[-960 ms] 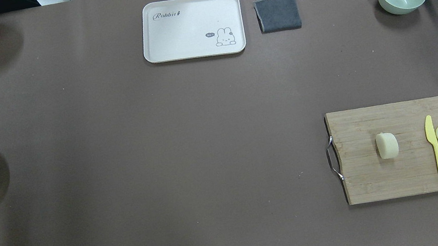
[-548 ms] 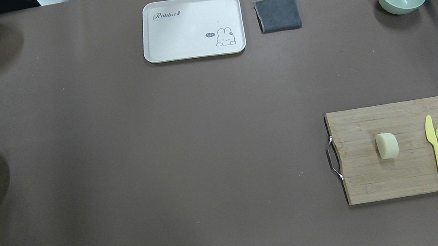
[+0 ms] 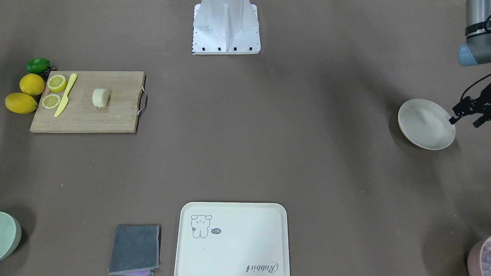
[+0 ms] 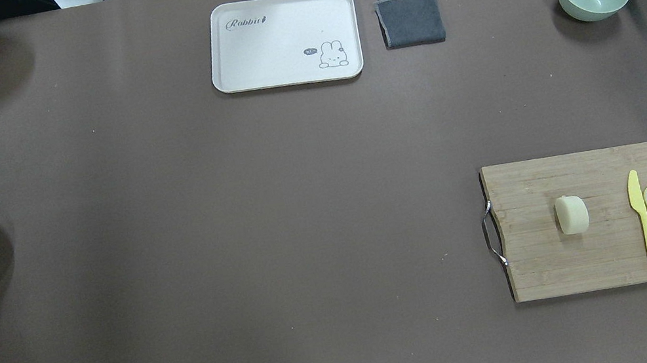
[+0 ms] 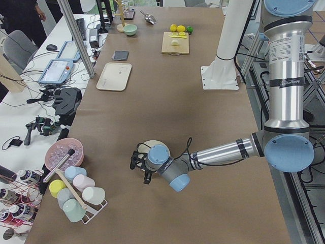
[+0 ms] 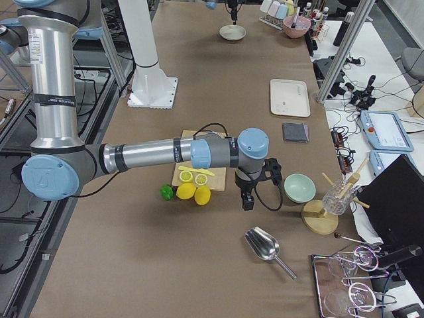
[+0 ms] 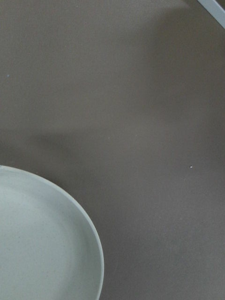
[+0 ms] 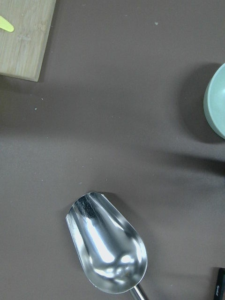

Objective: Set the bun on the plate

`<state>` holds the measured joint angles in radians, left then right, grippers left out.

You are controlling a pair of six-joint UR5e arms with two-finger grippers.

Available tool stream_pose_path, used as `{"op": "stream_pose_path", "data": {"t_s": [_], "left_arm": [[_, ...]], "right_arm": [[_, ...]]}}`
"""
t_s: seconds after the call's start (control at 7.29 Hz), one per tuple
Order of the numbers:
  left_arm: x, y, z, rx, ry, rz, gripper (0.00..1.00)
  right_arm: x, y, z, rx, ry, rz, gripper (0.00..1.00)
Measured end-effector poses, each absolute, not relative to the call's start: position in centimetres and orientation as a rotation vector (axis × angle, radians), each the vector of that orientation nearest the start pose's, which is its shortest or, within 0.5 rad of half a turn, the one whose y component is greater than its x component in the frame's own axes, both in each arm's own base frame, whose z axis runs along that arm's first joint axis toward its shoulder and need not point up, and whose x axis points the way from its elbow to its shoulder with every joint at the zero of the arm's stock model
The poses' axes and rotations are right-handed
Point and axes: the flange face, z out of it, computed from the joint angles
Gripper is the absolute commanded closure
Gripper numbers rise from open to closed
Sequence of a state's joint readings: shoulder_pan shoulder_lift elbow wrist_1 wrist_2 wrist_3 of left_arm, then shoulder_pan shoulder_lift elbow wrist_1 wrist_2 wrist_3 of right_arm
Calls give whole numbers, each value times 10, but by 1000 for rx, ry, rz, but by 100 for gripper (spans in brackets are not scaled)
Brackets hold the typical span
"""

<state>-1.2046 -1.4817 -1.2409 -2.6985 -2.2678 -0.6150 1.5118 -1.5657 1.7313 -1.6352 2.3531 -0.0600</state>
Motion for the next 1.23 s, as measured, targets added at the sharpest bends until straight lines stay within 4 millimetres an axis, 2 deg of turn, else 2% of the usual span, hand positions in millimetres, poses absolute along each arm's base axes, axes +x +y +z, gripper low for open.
{"op": "stream_pose_path", "data": {"t_s": [0.14,0.41,0.96,1.1,1.23], "left_arm": [[103,-439,740,278,906,33,57],[109,-437,741,272,906,45,100],[110,-436,736,269,923,63,100],[107,-442,727,258,947,58,100],[96,-460,709,237,988,33,100]], "right_arm": [[34,-499,581,100,-782,-154,0],[32,-501,579,103,-782,-159,0],[31,-504,573,112,-784,-163,0],[30,-503,570,115,-794,-164,0],[28,-503,568,117,-818,-167,0]]}}
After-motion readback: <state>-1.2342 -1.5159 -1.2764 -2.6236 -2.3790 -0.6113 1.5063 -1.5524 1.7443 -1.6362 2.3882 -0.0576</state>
